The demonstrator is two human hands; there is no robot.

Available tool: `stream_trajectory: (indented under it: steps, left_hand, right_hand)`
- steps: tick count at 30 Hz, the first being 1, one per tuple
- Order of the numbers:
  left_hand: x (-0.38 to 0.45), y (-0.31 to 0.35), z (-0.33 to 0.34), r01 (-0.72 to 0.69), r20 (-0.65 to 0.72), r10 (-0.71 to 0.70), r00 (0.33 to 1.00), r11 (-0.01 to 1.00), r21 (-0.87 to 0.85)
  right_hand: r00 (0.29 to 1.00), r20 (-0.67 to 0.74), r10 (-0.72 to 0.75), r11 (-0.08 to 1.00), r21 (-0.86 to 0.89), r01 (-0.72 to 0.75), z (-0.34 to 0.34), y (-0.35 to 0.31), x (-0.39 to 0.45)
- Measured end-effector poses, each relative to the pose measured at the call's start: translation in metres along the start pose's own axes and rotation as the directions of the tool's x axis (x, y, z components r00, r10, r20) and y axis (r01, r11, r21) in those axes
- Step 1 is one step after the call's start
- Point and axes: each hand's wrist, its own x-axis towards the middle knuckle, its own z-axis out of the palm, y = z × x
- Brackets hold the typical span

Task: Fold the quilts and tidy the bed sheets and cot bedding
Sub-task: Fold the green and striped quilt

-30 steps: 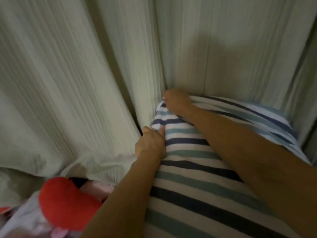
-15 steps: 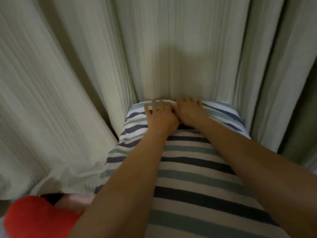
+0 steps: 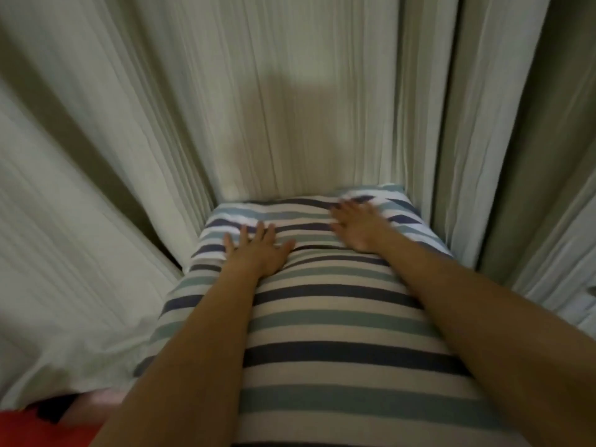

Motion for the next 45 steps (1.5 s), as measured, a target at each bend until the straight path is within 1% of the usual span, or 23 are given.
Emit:
stream_trajectory:
  steps: [2,4,7,9,11,13,16,17,19,21,22,24,26,28,29,32,34,35,37,40,42,44,45]
  left_hand:
    - [-0.016,-0.020,0.005,0.162,0.076,-0.162,0.984,0.987,0.007]
    - [-0.024,-0.020,-0.010,0.275,0.046,-0.274,0.961,0.961,-0.015]
    - [-0.019,0.018,-0.038,0.173,-0.071,-0.178,0.981,0.982,-0.072]
    - [-0.041,0.042,-0.030,0.097,-0.122,-0.108,0.987,0.991,-0.092]
    - [-0.069,0.039,0.003,0.062,-0.099,-0.068,0.993,0.996,-0.062]
    - [-0.106,0.014,0.030,0.085,-0.043,-0.087,0.995,0.995,-0.049]
    - [-0.127,0.001,0.023,0.225,-0.103,-0.229,0.968,0.973,-0.049]
    - [-0.135,0.008,0.016,0.235,-0.153,-0.245,0.957,0.969,-0.083]
    - [-0.156,0.029,0.010,0.132,-0.264,-0.152,0.952,0.987,-0.093]
    - [-0.197,0.033,0.028,0.006,-0.263,-0.019,0.965,0.999,-0.052]
    - [-0.212,0.027,0.038,-0.019,-0.206,0.007,0.979,0.998,-0.057]
    - [-0.251,0.000,0.061,-0.011,-0.109,0.005,0.994,0.998,-0.055]
    - [-0.283,-0.021,0.061,0.023,-0.101,-0.024,0.995,1.000,-0.014]
    - [-0.294,-0.024,0.044,0.061,-0.160,-0.064,0.985,0.998,-0.026]
    - [-0.305,-0.021,0.038,0.049,-0.212,-0.062,0.975,0.996,-0.069]
    - [-0.349,-0.005,0.047,-0.067,-0.372,0.019,0.928,0.991,-0.118]
    - [-0.383,-0.006,0.076,-0.087,-0.311,0.054,0.949,0.992,-0.095]
    - [-0.402,-0.014,0.092,-0.090,-0.250,0.066,0.966,0.992,-0.086]
    - [-0.417,-0.034,0.114,-0.074,-0.148,0.060,0.987,0.993,-0.089]
    - [-0.413,-0.048,0.097,-0.071,0.009,0.072,0.997,0.995,-0.076]
    - [-0.415,-0.041,0.076,-0.035,-0.099,0.020,0.995,0.988,-0.151]
    - [-0.432,-0.028,0.073,-0.030,-0.340,-0.039,0.940,0.980,-0.196]
    - [-0.444,-0.022,0.080,-0.062,-0.373,-0.006,0.928,0.983,-0.172]
  right_hand:
    - [0.979,-0.012,0.203,0.968,-0.147,-0.202,-0.007,0.029,-0.013]
    - [0.953,-0.078,0.292,0.941,-0.152,-0.301,-0.022,0.026,-0.018]
    - [0.973,-0.100,0.207,0.973,0.122,-0.194,-0.035,-0.026,-0.014]
    - [0.996,-0.008,0.088,0.980,0.182,-0.085,-0.023,-0.056,-0.041]
    - [0.998,0.030,0.057,0.982,0.181,-0.062,0.000,-0.052,-0.076]
    - [0.983,0.033,0.180,0.978,0.102,-0.182,0.018,-0.024,-0.118]
    - [0.872,-0.009,0.489,0.861,0.163,-0.481,0.016,0.005,-0.162]
    - [0.872,-0.064,0.486,0.855,0.244,-0.458,0.013,-0.004,-0.175]
    - [0.954,-0.169,0.249,0.933,0.306,-0.189,0.005,-0.043,-0.188]
    - [0.987,-0.147,0.064,0.958,0.287,-0.020,0.011,-0.083,-0.222]
    - [0.993,-0.094,0.067,0.965,0.260,-0.040,0.016,-0.086,-0.235]
    - [0.978,0.013,0.210,0.963,0.168,-0.209,0.035,-0.080,-0.280]
    - [0.899,0.068,0.432,0.895,0.087,-0.437,0.035,-0.070,-0.328]
    - [0.825,0.059,0.561,0.818,0.113,-0.564,0.015,-0.069,-0.345]
    - [0.847,-0.003,0.532,0.837,0.150,-0.526,0.007,-0.079,-0.348]
    - [0.945,-0.172,0.279,0.930,0.294,-0.221,-0.003,-0.137,-0.362]
    - [0.969,-0.164,0.186,0.950,0.283,-0.135,0.022,-0.164,-0.387]
    - [0.980,-0.106,0.168,0.962,0.234,-0.140,0.037,-0.168,-0.408]
    - [0.968,-0.002,0.252,0.959,0.133,-0.249,0.061,-0.148,-0.436]
    - [0.869,0.081,0.487,0.869,0.057,-0.492,0.053,-0.129,-0.452]
    - [0.887,-0.033,0.460,0.882,0.134,-0.452,0.031,-0.144,-0.449]
    - [0.941,-0.204,0.272,0.944,0.246,-0.219,0.014,-0.170,-0.446]
    - [0.951,-0.255,0.174,0.959,0.262,-0.106,0.012,-0.182,-0.447]
